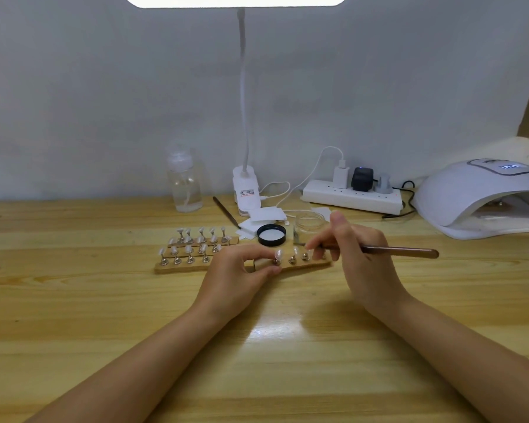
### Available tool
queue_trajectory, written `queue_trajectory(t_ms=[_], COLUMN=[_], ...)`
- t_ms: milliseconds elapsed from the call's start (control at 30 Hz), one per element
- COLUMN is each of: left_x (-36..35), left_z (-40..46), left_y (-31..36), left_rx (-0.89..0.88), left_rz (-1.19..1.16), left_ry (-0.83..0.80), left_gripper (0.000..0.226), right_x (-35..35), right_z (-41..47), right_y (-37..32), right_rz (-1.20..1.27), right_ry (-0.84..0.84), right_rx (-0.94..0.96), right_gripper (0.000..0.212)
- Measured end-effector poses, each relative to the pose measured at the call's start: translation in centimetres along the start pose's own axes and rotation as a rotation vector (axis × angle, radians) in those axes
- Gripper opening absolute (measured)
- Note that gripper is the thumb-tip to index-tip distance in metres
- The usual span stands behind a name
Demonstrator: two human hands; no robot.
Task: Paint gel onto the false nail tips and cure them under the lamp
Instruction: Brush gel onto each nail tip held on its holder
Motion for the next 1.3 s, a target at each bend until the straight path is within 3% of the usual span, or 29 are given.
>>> queue_trajectory(t_ms=[200, 367, 500, 667, 833, 1000, 1133, 1300], left_x=[0.0, 0.1, 0.0, 0.0, 0.0, 0.0, 0.0, 0.0], left_z=[0.0, 0.0, 0.0, 0.0, -0.1, -0.1, -0.1, -0.2], left_y=[0.1, 0.2, 0.2, 0.1, 0.1, 0.2, 0.1, 0.1], left_rx=[0.003, -0.002, -0.005, -0.008, 0.011, 0.017, 0.034, 0.048], left_rz=[0.005, 0.009, 0.004, -0.003, -0.014, -0.015, -0.025, -0.029], left_ry=[0.004, 0.010, 0.011, 0.009, 0.003, -0.016, -0.023, -0.026], left_gripper=[0.028, 0.034, 0.024, 0.020, 0.022, 0.020, 0.020, 0.024], right_x=[0.1, 0.4, 0.0, 0.1, 0.1, 1.2, 1.2, 1.0], right_z=[-0.1, 0.2, -0.1, -0.1, -0.1, 0.4, 0.2, 0.3], right_y=[0.5, 0.4, 0.6, 0.6, 0.8, 1.0, 1.3, 1.2], right_rz=[-0.065, -0.093, -0.135, -0.088, -0.065, -0.063, -0.160, -0.105], right_ry=[-0.048, 0.005, -0.074, -0.005, -0.051, 0.071, 0.017, 0.043], right_rx=[-0.052, 0.014, 0.012, 0.073, 0.030, 0.069, 0.061, 0.026], right_gripper=[0.053, 0.053, 0.052, 0.051, 0.055, 0.052, 0.051, 0.051])
Point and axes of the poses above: each hand's wrist, its own z-axis towards the middle knuckle, its own x-axis out of the back of the hand, y = z × x, the point moved 3 cm from there along z, towards the middle knuckle
